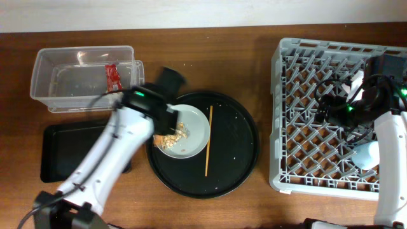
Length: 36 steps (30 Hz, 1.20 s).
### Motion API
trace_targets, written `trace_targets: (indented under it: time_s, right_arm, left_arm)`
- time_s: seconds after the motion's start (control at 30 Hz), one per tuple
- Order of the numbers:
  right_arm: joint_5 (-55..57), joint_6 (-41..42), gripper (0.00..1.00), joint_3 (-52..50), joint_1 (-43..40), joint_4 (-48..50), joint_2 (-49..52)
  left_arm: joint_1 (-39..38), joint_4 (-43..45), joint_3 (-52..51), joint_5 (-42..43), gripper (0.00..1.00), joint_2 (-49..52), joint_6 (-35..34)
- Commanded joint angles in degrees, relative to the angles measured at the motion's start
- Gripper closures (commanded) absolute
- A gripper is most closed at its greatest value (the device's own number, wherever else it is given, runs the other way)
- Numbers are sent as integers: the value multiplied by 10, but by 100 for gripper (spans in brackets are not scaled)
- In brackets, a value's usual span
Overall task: Sort waste into correct bins and load items into the dishwasher rack
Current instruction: 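Place the carrot on the black rectangular tray with the left gripper, then grasp the second chopstick with the right gripper and place it in the rack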
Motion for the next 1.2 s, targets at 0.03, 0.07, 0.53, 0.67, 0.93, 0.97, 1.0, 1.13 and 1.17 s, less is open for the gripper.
trace_targets:
  time_s: [0.03, 0.07, 0.53, 0.67, 0.93, 0.97, 1.0, 1.13, 1.17]
  right_arm:
    - [-7, 6, 2, 3, -1, 0, -2]
    - [-7, 6, 2, 3, -1, 0, -2]
    - [-7, 6, 2, 3, -1, 0, -2]
    - [-10, 6, 2, 3, -1, 0, -2]
    - [-53, 17, 2, 4, 111, 18, -2]
    - [-52, 28, 2, 4, 145, 26, -1]
    - [-52, 41, 2, 4, 191, 38, 2]
    - [-52, 81, 2, 3, 342, 61, 60]
    - [-50, 92, 2, 3, 375, 66, 84]
  left_arm:
    - [217, -9, 6, 11, 98, -10, -36]
    - [258, -12, 5, 11, 98, -10, -49]
    - [520, 83, -59, 11, 90, 134, -58]
    - [520, 67, -54, 42, 62, 137, -57]
    - [511, 1, -8, 123, 43, 33, -51]
    - [499, -8, -8, 123, 43, 14, -49]
    - [475, -13, -8, 124, 43, -3, -40]
    - [361, -18, -8, 120, 43, -11, -25]
    - [345, -17, -8, 118, 43, -11, -25]
